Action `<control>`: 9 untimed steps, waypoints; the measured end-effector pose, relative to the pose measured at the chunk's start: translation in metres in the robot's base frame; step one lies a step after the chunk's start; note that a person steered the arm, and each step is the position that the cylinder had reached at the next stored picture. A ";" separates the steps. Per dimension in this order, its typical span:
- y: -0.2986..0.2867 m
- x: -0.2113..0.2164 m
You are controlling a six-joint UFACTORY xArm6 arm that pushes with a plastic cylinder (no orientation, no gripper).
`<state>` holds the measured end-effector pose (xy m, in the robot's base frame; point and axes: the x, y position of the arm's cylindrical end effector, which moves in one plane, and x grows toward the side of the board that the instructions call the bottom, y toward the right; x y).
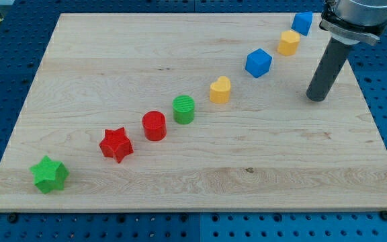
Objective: Move the blue cube vertically above the yellow heart
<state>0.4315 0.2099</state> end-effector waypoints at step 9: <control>-0.070 -0.066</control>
<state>0.3655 0.1402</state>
